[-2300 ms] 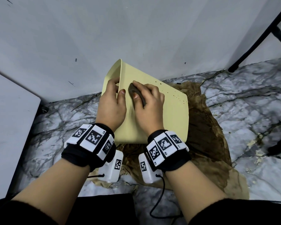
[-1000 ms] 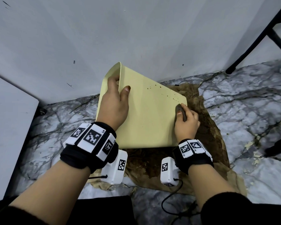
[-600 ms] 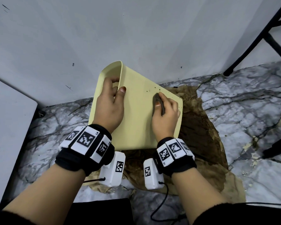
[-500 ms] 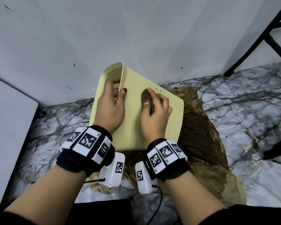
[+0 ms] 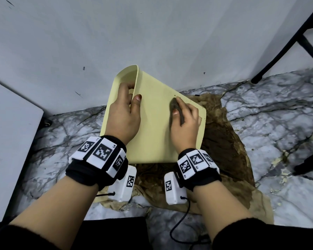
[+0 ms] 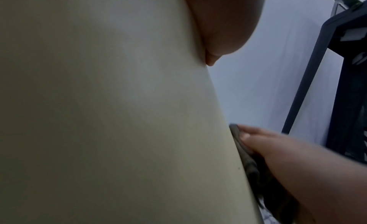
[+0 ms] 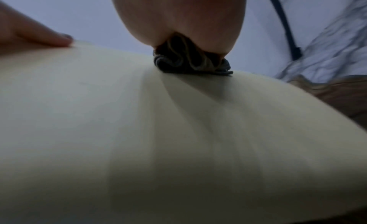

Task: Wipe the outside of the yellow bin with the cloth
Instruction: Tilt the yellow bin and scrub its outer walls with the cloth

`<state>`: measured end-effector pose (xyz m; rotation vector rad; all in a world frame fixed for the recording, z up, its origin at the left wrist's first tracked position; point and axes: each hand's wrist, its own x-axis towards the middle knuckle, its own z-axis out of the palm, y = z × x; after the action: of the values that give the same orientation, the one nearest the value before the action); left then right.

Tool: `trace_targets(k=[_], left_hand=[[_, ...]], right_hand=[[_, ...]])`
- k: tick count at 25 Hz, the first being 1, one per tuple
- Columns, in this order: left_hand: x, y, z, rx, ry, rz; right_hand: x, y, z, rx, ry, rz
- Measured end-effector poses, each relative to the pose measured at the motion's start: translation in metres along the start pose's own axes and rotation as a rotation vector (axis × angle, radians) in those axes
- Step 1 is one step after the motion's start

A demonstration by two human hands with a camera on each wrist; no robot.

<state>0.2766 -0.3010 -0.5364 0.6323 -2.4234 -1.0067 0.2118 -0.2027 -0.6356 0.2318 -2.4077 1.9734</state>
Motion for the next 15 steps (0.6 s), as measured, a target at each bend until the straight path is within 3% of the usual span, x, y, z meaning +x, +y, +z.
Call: trace_targets(k=[7,11,13,15], left_hand=[[0.002,-0.002,-0.001,-0.011,0.005,-0.029],[0.002,-0.007,-0.001,-0.016,0.014,-0.036],[0.003,-0.01,-0.002,-0.009,0.029,-0.038],[0.004,-0.011,-0.003,-0.004,0.041,-0.043]], right_hand=[[0.011,0.055,-0.034,-0.084,0.009,0.317],[0.015,0.059,-0.039,-0.081,0.015,0.436],[0.015,0.047,-0.036,-0.08,0.0,0.47],[0.011,0.026,-0.025,-0.067,-0.016,0.4]])
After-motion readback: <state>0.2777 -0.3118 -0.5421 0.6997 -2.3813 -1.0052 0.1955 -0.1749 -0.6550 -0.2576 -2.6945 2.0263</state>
